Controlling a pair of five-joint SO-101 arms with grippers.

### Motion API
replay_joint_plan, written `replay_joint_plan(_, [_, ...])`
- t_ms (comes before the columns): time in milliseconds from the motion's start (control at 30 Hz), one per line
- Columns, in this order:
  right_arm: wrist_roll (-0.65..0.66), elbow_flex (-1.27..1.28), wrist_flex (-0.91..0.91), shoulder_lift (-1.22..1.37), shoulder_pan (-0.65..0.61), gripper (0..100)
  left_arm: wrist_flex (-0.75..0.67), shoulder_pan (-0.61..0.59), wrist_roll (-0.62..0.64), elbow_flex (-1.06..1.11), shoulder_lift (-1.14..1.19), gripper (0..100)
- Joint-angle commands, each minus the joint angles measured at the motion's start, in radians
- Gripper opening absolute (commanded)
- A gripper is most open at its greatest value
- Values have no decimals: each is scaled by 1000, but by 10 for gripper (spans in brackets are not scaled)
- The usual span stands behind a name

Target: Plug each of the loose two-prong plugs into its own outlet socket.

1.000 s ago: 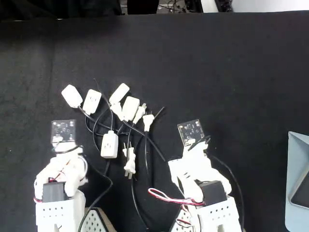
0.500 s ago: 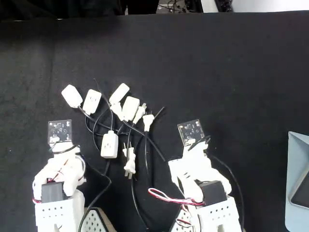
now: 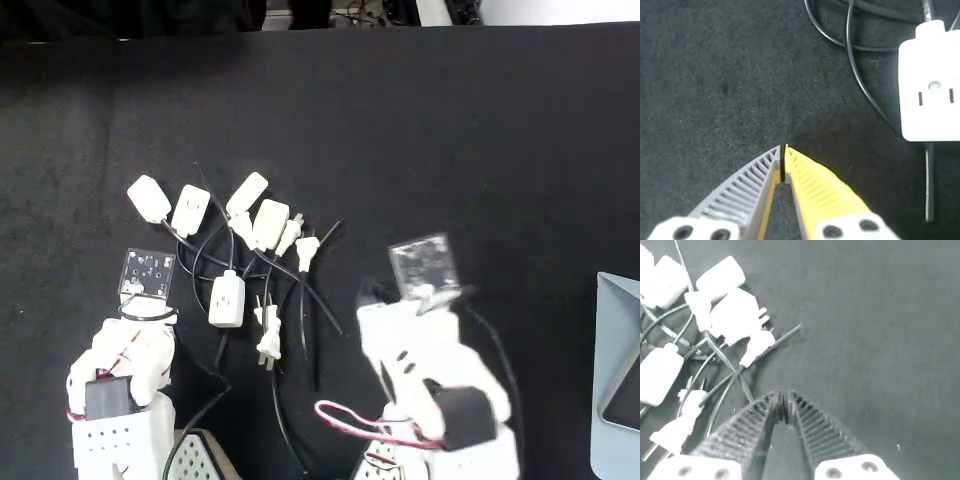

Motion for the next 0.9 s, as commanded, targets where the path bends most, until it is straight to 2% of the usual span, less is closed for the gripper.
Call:
replay_joint_plan(0, [-14,-243,-21,338,-29,15,-15,-15,-8,-4,-5,29])
replay_joint_plan(167, [-72,-401,-23,641,-149,38,-38,-38,-8,-1,-5,30])
replay_joint_plan(333, [-250,-421,-23,832,-293,257,-118,-150,-8,15,-5,30])
replay_joint_plan(400, [-302,-423,-46,895,-347,301,-123,-163,-8,15,-5,30])
replay_joint_plan(700, [-417,-426,-215,1102,-578,209,-126,-170,-8,15,-5,30])
replay_joint_plan(867, [-476,-510,-196,1173,-638,209,-126,-170,-8,15,-5,30])
